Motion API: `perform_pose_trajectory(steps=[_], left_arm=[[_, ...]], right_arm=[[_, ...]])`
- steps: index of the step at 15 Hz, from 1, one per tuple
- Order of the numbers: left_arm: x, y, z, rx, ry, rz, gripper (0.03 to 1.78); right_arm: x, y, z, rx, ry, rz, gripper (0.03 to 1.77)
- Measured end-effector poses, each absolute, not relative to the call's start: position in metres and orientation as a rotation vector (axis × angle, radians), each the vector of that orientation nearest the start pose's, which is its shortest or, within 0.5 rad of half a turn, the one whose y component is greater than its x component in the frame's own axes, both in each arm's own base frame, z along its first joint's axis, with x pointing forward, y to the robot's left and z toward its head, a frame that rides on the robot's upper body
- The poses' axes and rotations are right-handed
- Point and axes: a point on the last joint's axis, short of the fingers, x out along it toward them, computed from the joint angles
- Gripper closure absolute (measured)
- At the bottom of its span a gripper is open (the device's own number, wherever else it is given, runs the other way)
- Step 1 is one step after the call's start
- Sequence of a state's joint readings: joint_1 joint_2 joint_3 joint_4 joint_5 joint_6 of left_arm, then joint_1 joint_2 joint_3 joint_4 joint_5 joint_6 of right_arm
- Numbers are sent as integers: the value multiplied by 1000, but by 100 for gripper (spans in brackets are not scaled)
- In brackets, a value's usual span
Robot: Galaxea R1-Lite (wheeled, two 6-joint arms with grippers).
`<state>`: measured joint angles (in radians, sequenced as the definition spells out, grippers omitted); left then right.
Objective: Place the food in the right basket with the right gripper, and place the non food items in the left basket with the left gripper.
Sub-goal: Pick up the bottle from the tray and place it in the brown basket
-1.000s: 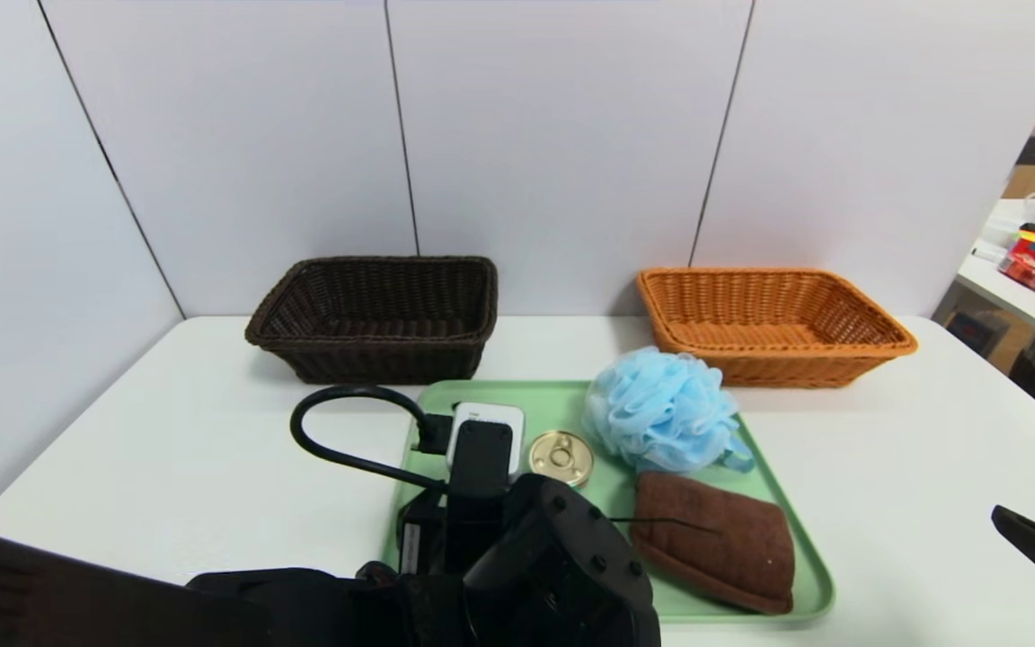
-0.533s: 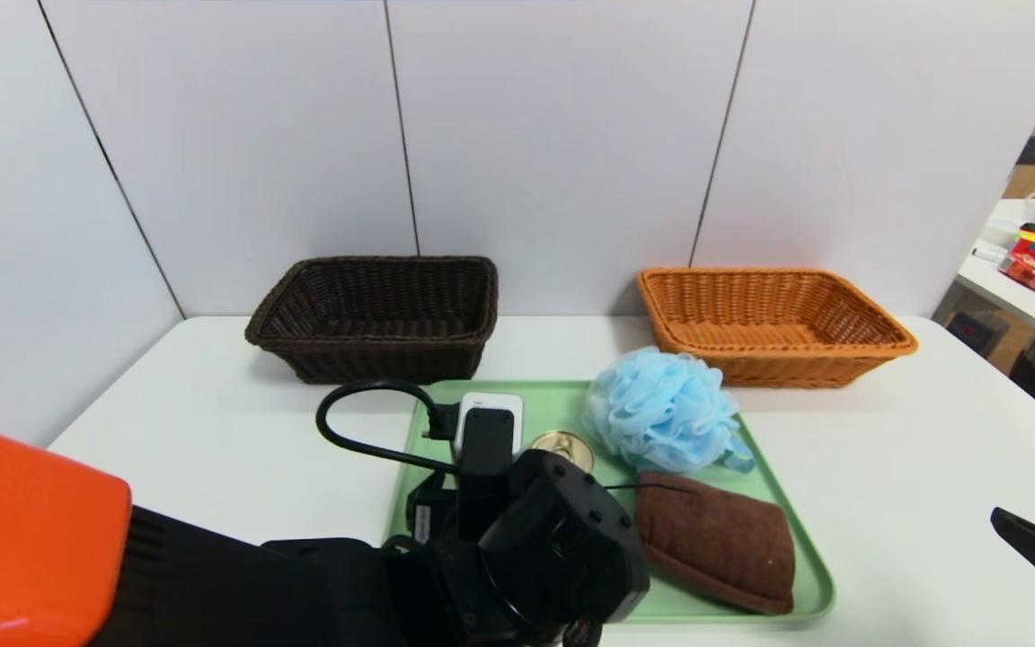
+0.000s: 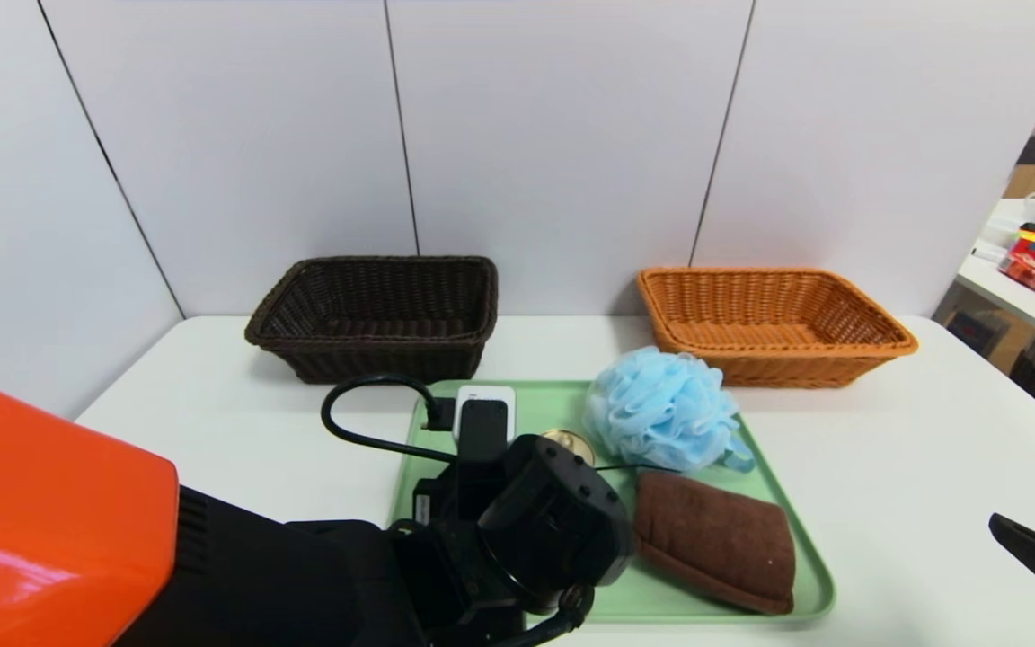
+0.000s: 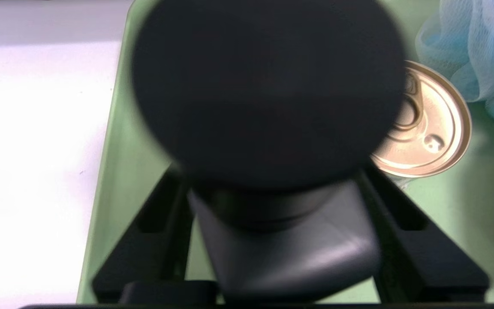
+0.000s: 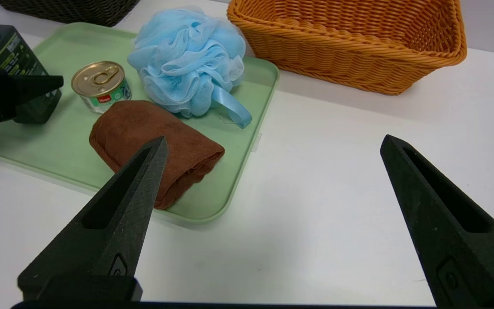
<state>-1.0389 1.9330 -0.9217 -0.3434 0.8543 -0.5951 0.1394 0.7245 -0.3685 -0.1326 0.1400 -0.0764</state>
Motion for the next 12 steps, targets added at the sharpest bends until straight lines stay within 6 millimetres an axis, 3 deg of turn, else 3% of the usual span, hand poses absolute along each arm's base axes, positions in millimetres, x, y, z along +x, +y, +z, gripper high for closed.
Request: perform_pose_trajectory(steps=[4,12], left_arm=[[187,-283,110,-41,422,-53,116],[185,-281,115,-53,408,-51,116]], right_arm=[[64,12,185,-82,214,287,9],[64,12,184,-86,218,288,9]])
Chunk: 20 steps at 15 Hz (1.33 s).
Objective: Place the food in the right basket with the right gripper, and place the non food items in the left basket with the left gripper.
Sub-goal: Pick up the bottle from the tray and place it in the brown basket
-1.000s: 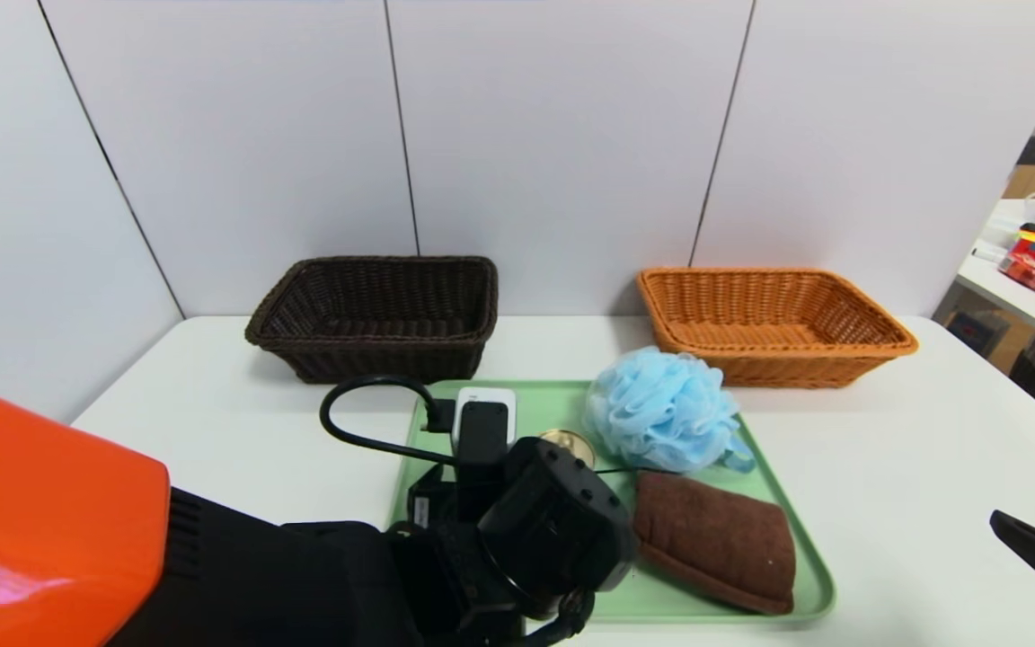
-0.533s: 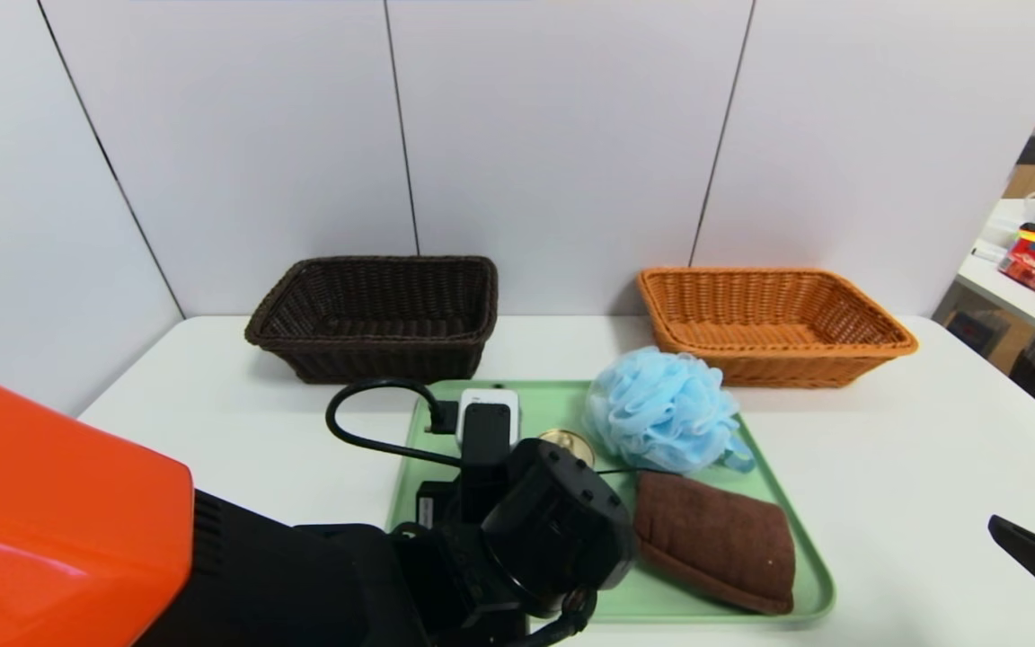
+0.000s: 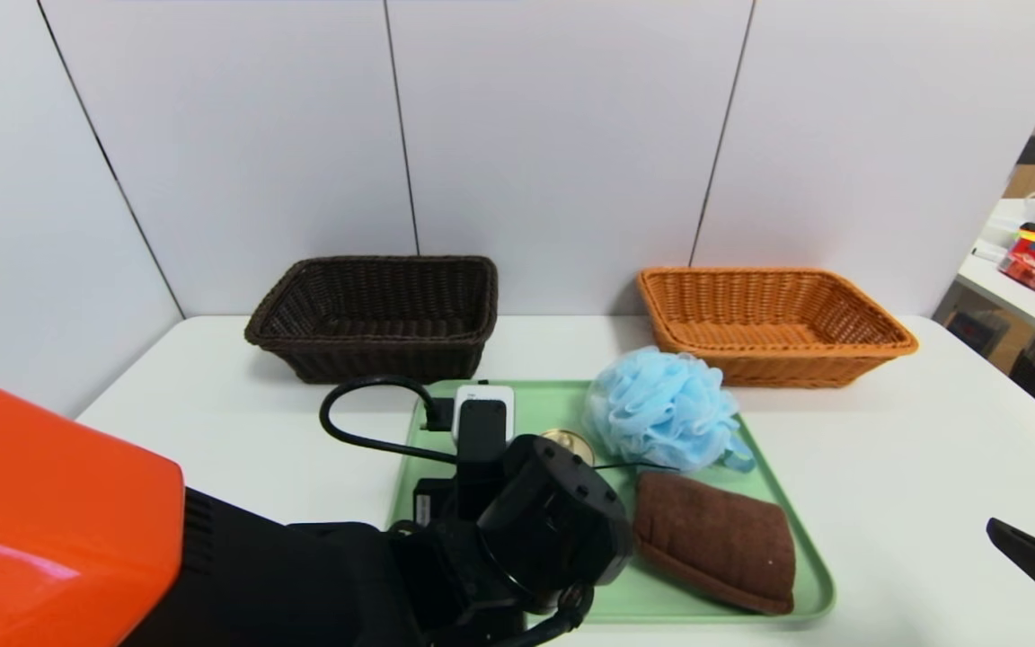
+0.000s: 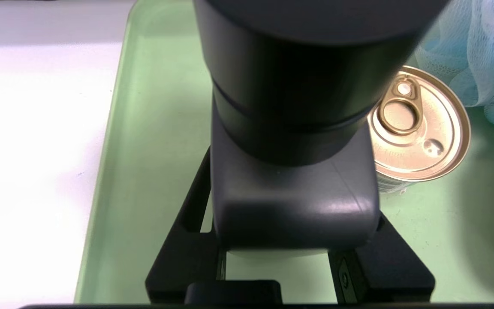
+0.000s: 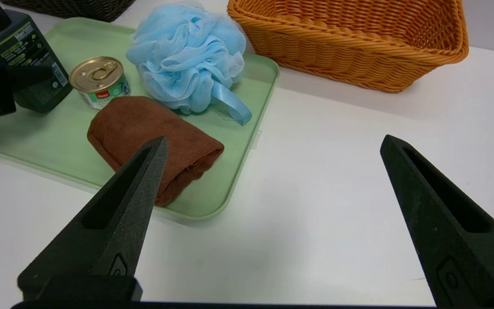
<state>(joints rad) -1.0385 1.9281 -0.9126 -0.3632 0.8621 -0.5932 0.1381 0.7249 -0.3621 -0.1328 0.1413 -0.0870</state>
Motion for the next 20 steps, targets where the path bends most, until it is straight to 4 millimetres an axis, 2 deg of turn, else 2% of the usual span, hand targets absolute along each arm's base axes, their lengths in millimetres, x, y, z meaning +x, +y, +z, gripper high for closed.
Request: perform_pose_trajectory(steps=[4,10,12,15,18,20], left_arm=[[178,-270,138,-60,366,-61,117],[164,-238,197,-38,240,-73,117],[173,-228,220,-52,181,-47,117],[198,-212,245,-66,87,2,117],[230,-199,252,-56,28,30,117],[253,-193,249,-53,20,54,117]], right_arm=[[64,12,184,-87,221,293,9],[65,13,184,-89,224,303,9],[65,13,184,-98,221,303,9],[65,13,184,-100,221,303,9],[65,13,184,-104,218,303,9],[65,13,184,-104,218,304,9]])
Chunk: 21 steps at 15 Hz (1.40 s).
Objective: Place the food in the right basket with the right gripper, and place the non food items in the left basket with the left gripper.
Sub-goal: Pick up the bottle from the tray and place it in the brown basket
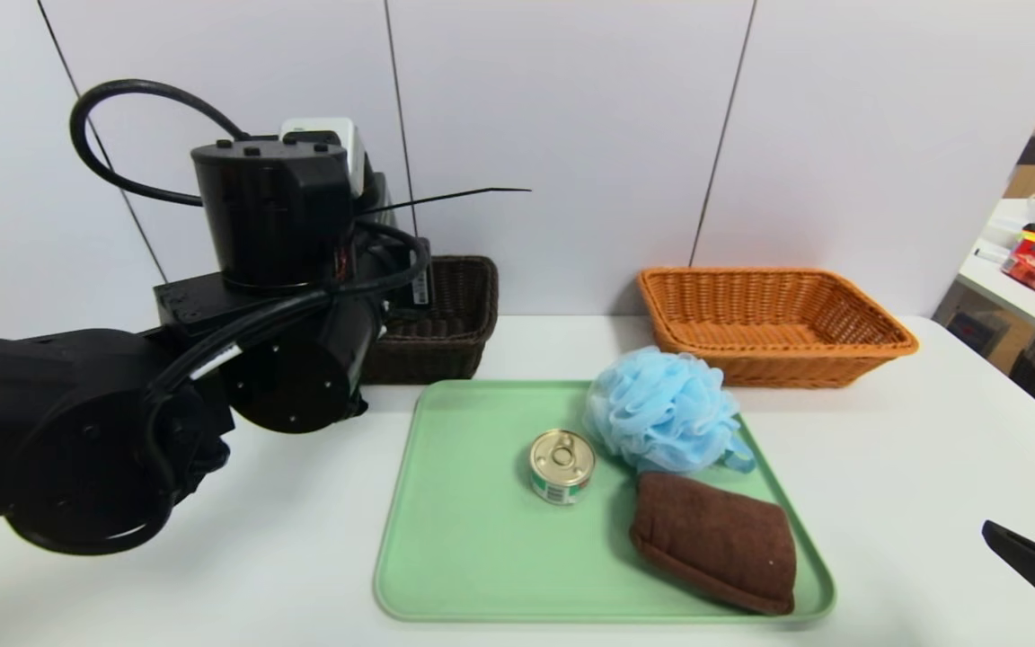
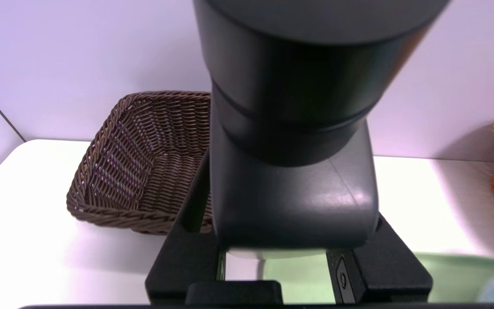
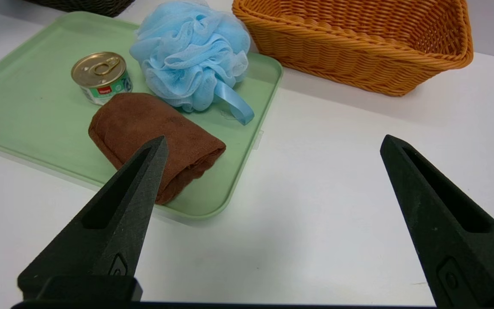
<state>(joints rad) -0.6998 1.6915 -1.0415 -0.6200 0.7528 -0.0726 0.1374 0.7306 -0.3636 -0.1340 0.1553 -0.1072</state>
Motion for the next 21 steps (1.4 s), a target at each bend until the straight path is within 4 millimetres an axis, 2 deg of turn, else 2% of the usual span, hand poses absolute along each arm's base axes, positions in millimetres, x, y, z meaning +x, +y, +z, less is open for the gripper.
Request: perform_pose_trajectory(steps=[10,14,21], left_arm=[[365,-176,220,-44,34,168,117],[391,-175,203,-24,69,159,117],[419,-161,172,13,164,177,117]], right_arm=[[65,13,185,-106,218,304,9],[65,13,184,-107,218,304,9],[66,13,183,-120,221,306,9]])
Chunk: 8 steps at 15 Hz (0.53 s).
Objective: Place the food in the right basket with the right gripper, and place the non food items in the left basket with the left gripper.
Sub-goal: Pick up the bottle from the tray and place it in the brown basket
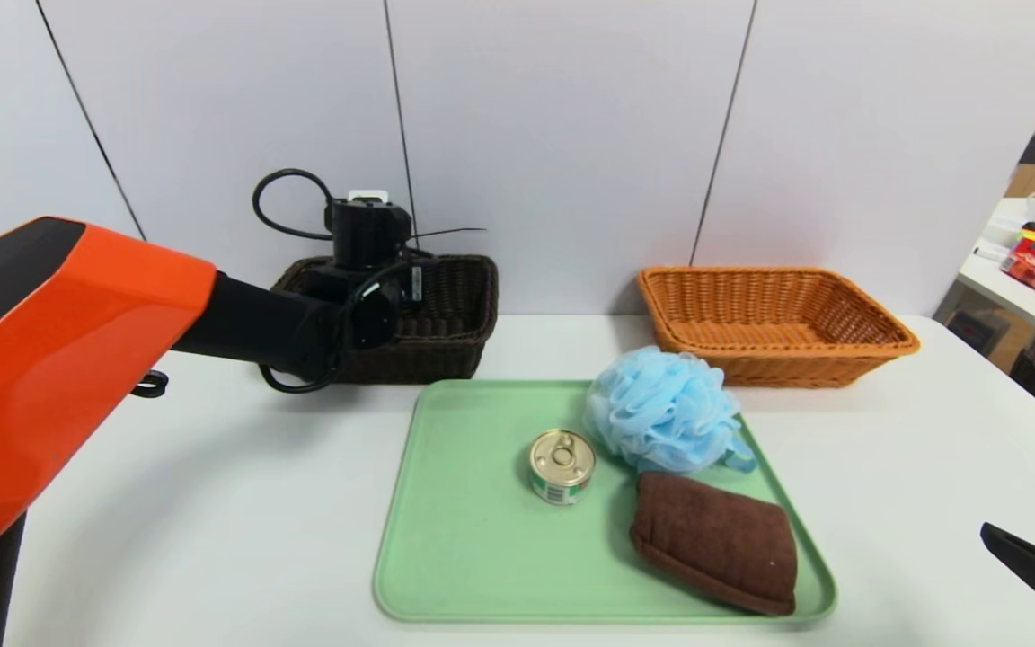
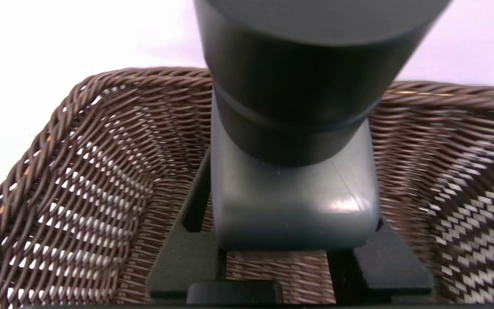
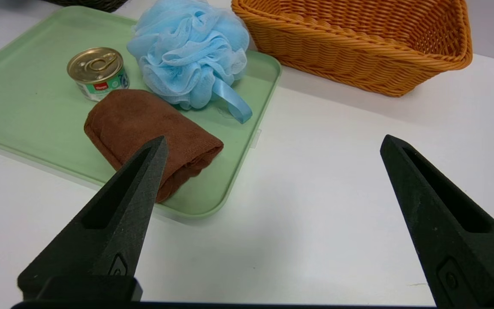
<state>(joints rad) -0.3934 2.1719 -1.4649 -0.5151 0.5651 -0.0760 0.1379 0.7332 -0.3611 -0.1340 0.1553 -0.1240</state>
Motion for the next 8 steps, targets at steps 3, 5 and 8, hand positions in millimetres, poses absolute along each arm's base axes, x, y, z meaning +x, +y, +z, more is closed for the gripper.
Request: perform_pose_trajectory(steps=[3,5,8], left_arm=[[429,-158,164,17,175,192,117],[433,-157,159,27,197,200,117],[435,-157,156,34,211,201,117]], right_arm=[[66,13,183,-120,222,307,9],[66,13,183,-120,224,306,9],[65,13,181,-121,228,306,9]])
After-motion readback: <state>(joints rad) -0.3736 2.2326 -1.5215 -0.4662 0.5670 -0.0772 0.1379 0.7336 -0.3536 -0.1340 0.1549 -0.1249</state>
